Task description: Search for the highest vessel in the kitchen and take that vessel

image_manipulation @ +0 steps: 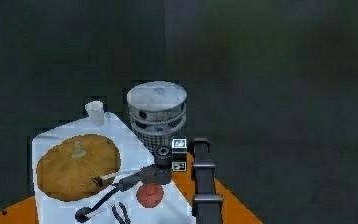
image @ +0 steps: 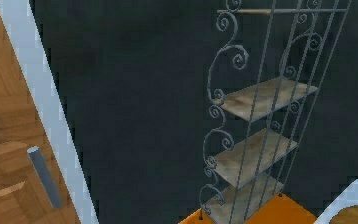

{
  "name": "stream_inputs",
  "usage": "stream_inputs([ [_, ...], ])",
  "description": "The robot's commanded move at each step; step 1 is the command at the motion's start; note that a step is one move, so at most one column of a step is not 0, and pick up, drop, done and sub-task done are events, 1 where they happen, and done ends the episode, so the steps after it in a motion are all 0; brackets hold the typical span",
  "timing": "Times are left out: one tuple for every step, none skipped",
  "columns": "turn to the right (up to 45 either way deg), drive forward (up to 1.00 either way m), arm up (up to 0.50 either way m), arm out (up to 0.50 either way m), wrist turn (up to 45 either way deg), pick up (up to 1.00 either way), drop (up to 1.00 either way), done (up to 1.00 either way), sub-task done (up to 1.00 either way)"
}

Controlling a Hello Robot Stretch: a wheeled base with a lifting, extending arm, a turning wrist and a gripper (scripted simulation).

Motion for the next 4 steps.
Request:
stream_inputs([
  [0.0,0.0,0.0,0.0,45.0,0.0,0.0,0.0,0.0],
  [0.0,0.0,0.0,0.0,15.0,0.0,0.0,0.0,0.0],
  [0.0,0.0,-0.3,0.0,0.0,0.0,0.0,0.0,0.0],
  [0.0,0.0,0.0,0.0,0.0,1.0,0.0,0.0,0.0],
])
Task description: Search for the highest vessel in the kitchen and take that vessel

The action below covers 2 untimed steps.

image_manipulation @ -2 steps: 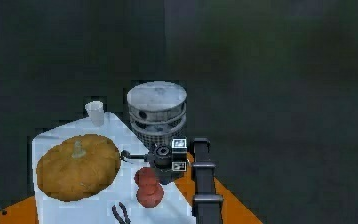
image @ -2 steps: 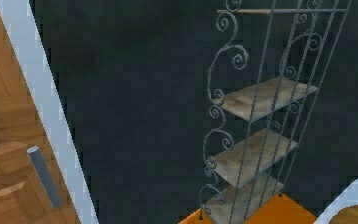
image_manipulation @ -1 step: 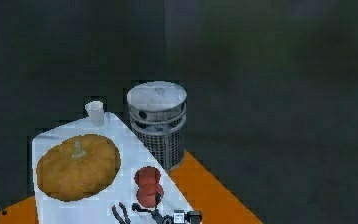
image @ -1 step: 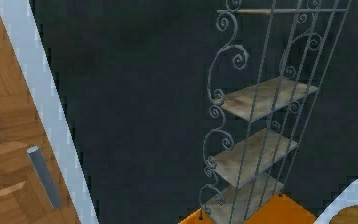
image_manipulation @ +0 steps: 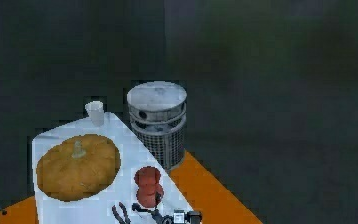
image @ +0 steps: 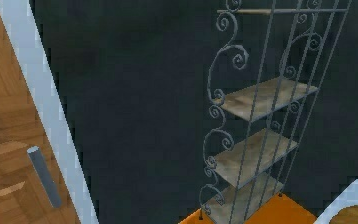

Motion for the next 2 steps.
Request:
stream_inputs([
  [0.0,0.0,0.1,0.0,0.0,0.0,0.0,0.0,0.0],
  [0.0,0.0,0.0,0.0,0.0,0.0,0.0,1.0,0.0],
])
